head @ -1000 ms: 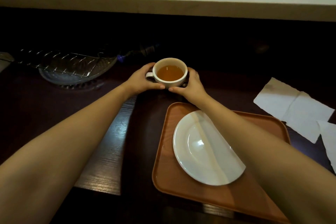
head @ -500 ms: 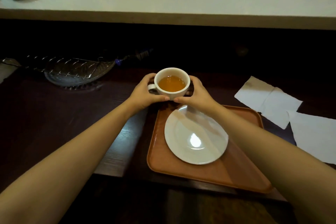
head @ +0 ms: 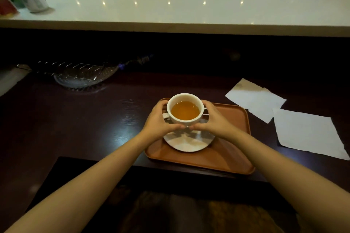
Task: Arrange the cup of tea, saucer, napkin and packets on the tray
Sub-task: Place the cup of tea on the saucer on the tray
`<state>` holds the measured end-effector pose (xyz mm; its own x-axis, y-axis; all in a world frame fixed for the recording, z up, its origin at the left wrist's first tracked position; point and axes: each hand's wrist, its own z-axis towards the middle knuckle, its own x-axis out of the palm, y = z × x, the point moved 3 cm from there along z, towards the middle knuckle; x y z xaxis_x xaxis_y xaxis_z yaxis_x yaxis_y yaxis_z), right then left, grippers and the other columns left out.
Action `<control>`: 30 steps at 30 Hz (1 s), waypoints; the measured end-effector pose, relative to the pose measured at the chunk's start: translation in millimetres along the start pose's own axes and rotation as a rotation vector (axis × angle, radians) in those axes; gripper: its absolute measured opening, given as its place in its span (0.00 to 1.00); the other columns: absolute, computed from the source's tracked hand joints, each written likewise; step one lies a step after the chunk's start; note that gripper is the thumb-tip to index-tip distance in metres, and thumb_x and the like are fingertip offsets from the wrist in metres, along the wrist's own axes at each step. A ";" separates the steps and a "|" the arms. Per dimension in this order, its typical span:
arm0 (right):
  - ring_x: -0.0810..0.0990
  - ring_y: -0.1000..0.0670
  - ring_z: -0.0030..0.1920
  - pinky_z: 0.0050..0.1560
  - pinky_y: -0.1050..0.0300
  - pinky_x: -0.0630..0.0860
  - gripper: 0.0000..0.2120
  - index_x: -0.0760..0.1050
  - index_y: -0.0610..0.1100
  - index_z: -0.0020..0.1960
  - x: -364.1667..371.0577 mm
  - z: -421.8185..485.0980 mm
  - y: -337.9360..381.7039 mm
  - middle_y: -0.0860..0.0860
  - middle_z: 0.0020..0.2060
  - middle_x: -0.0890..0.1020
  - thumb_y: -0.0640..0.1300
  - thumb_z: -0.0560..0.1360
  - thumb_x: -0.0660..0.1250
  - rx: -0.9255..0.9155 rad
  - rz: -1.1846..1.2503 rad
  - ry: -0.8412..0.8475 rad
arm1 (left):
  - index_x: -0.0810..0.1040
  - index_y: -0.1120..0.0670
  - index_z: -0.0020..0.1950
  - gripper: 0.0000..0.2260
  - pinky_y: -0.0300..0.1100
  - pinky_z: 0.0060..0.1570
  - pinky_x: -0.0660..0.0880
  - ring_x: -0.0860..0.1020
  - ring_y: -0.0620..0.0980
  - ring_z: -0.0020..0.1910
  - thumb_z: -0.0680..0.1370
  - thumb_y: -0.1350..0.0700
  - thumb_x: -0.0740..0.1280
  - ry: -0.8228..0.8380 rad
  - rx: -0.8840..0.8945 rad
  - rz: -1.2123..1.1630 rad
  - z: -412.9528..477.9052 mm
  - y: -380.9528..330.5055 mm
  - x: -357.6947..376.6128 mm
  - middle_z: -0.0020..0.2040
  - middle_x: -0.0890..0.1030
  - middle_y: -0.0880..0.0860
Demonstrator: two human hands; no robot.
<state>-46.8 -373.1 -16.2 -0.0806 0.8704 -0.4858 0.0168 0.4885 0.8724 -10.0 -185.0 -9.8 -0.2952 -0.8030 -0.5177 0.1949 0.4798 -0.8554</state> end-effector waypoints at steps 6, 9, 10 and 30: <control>0.66 0.55 0.60 0.48 0.81 0.66 0.40 0.60 0.47 0.68 -1.9 -14.5 -8.5 0.47 0.66 0.67 0.43 0.62 0.77 -0.028 -0.018 0.009 | 0.65 0.42 0.56 0.33 0.17 0.41 0.66 0.70 0.25 0.47 0.58 0.53 0.80 -0.014 0.004 -0.003 -13.5 -0.5 15.6 0.50 0.70 0.36; 0.66 0.55 0.59 0.47 0.84 0.64 0.39 0.60 0.47 0.68 -1.8 -16.8 -12.2 0.47 0.66 0.66 0.42 0.63 0.77 -0.046 -0.019 0.017 | 0.65 0.43 0.57 0.34 0.16 0.40 0.64 0.70 0.26 0.46 0.58 0.53 0.80 -0.015 -0.003 -0.003 -15.6 2.0 21.1 0.49 0.69 0.33; 0.66 0.55 0.60 0.47 0.85 0.63 0.40 0.60 0.48 0.69 -1.5 -17.2 -13.6 0.47 0.66 0.66 0.41 0.63 0.76 -0.051 -0.016 0.018 | 0.65 0.44 0.57 0.34 0.15 0.40 0.64 0.69 0.24 0.46 0.58 0.53 0.80 -0.015 -0.002 -0.002 -15.9 2.7 22.5 0.49 0.69 0.33; 0.70 0.48 0.63 0.61 0.55 0.70 0.34 0.59 0.46 0.70 -76.4 -38.7 -27.4 0.45 0.67 0.66 0.48 0.69 0.71 0.040 -0.173 -0.118 | 0.68 0.56 0.66 0.22 0.37 0.58 0.69 0.72 0.47 0.61 0.74 0.52 0.66 -0.221 0.342 0.202 23.6 -104.9 -0.8 0.62 0.74 0.56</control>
<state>-79.7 -455.3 -0.8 0.0316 0.7736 -0.6329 0.0527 0.6310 0.7740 -8.0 -243.1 80.7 -0.0198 -0.7794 -0.6262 0.5364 0.5202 -0.6646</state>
